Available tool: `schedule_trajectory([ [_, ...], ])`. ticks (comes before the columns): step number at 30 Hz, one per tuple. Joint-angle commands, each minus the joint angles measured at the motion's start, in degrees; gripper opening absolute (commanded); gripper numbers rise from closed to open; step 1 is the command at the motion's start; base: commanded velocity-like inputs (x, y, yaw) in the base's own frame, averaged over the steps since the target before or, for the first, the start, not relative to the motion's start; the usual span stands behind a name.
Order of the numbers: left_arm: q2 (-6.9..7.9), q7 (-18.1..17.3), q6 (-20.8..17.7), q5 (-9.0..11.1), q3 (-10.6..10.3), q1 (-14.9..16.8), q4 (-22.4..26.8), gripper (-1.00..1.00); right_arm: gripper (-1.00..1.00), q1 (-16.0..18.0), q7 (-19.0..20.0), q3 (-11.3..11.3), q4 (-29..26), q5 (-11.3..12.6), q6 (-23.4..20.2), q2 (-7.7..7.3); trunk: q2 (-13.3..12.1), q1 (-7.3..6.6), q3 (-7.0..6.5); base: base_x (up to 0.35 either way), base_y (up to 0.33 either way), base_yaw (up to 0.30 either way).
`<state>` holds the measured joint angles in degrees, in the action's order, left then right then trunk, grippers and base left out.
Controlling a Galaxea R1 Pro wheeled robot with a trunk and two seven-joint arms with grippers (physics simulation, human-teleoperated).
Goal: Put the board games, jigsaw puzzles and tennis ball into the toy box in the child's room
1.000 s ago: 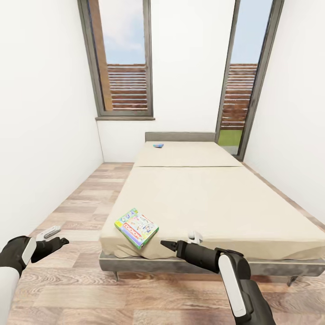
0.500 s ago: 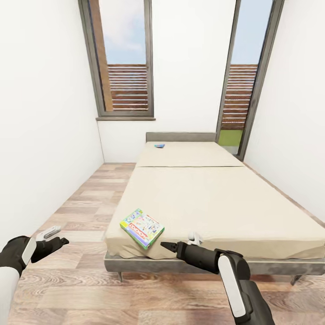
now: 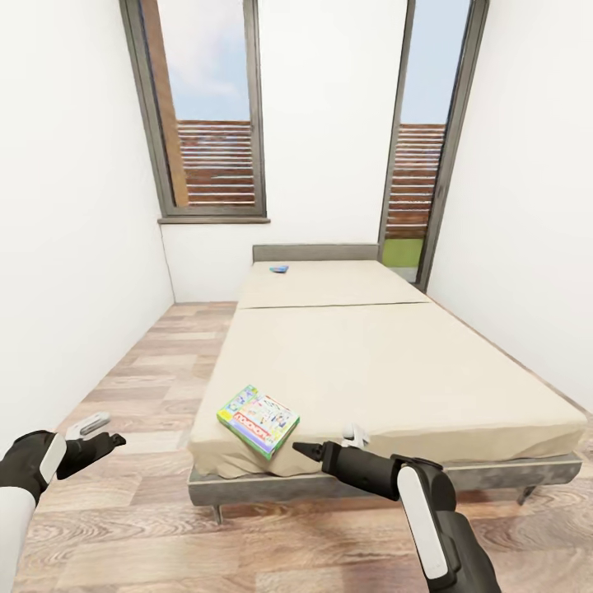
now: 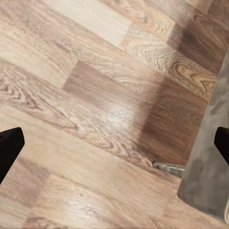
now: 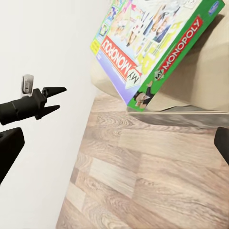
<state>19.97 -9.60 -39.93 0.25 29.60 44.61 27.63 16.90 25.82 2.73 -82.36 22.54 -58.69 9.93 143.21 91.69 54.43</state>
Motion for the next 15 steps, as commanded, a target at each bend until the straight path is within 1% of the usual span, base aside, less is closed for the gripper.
schedule_trajectory([
  [1,-0.02,-0.2,-0.33,0.01,0.29,0.04,0.05,1.0,1.0,0.03,0.6,0.17,0.0,-0.48,-0.27,0.07,0.03,-0.01,0.05,0.0,0.028,-0.036],
  [15,-0.01,-0.24,-0.33,0.02,0.37,0.04,0.05,1.0,1.0,0.05,0.55,0.34,1.28,-0.48,-0.12,0.07,0.03,-0.01,0.04,0.0,0.005,-0.004],
])
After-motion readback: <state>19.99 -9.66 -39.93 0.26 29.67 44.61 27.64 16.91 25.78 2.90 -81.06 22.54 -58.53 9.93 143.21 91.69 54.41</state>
